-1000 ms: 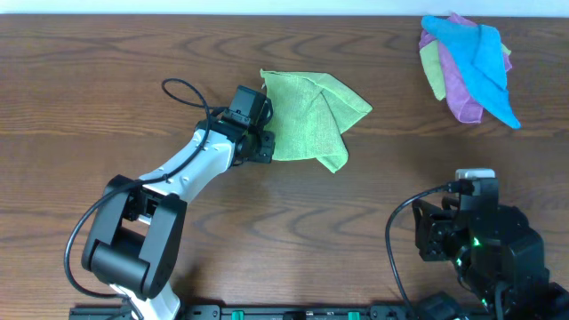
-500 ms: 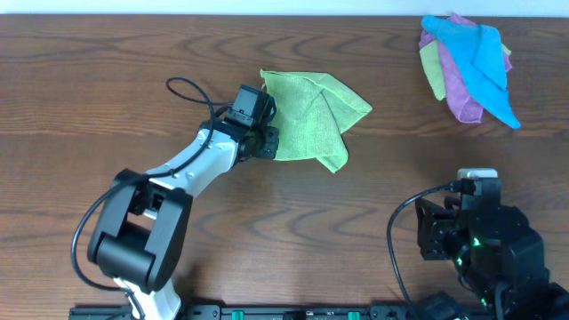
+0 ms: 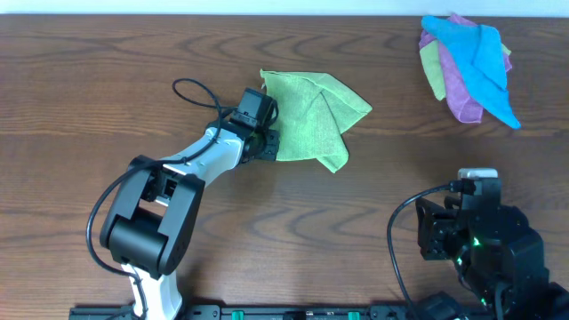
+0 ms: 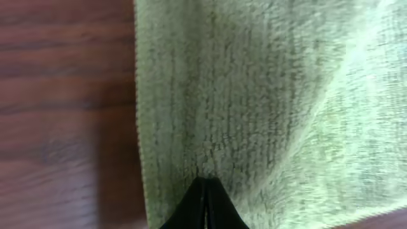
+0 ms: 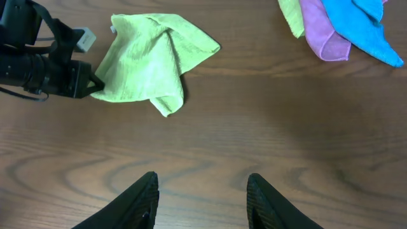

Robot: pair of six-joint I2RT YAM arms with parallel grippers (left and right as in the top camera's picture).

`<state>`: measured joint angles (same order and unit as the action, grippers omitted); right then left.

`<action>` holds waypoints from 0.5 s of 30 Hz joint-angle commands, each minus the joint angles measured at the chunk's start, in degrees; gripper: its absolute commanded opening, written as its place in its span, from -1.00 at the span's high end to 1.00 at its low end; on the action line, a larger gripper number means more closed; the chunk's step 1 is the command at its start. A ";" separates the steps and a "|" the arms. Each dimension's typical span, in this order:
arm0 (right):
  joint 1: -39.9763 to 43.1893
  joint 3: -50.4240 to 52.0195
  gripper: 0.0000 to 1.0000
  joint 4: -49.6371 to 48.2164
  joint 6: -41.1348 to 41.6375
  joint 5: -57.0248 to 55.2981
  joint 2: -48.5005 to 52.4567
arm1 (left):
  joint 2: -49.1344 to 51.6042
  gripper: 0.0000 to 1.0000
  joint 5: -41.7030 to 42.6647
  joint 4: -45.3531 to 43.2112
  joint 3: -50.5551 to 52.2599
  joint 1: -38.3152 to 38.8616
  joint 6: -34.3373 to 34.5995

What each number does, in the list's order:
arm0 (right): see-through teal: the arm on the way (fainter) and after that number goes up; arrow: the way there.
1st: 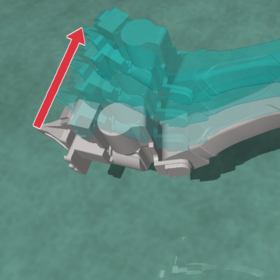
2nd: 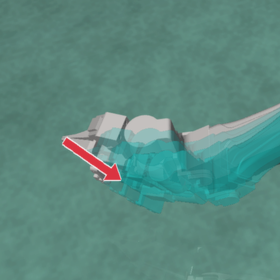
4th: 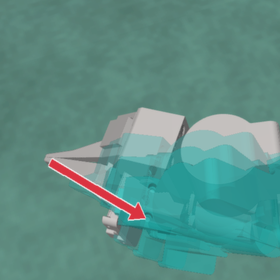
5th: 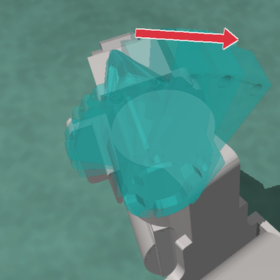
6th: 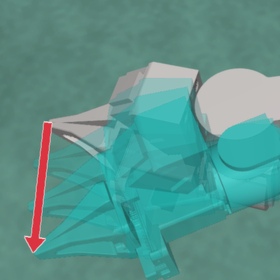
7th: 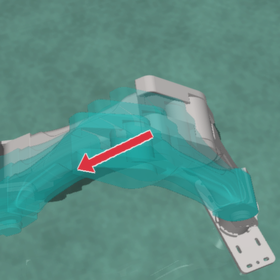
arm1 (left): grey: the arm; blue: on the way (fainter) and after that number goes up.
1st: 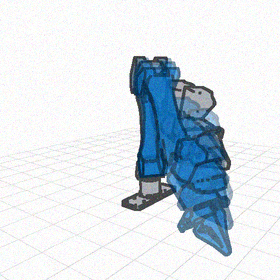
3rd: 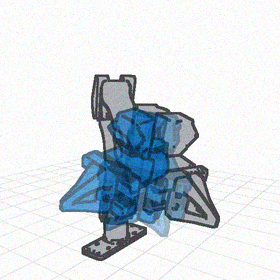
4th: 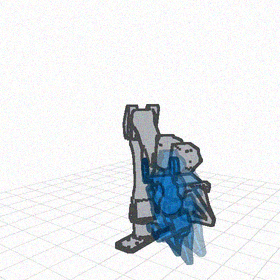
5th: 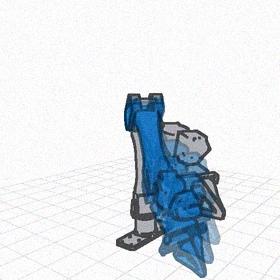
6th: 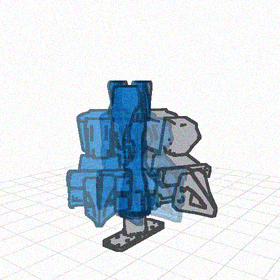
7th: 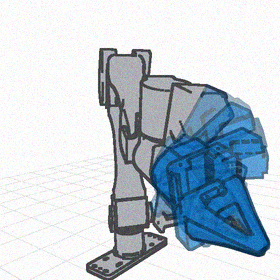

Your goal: Fold the cloth

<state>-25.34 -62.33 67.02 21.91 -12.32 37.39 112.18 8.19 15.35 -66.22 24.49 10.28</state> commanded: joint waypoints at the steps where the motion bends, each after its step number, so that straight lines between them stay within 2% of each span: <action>1: 0.31 0.20 0.08 0.02 0.15 -1.25 0.07 | 1.99 0.88 -9.92 3.93 0.04 -0.11 -1.51; 6: 0.31 0.20 0.08 0.00 0.17 -2.08 0.81 | 1.99 0.89 -17.66 11.58 0.04 -0.11 -1.44; 12: 0.31 1.49 0.17 -0.90 0.15 -2.47 6.93 | 1.97 0.88 -17.92 20.22 0.04 -0.11 0.35; 15: 0.31 4.33 0.27 -4.68 0.13 -1.88 12.83 | 1.97 0.88 -19.63 23.85 0.04 -0.09 3.08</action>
<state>-25.34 -60.64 64.01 21.82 -13.78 45.56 111.59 -9.06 35.88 -68.49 24.82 10.92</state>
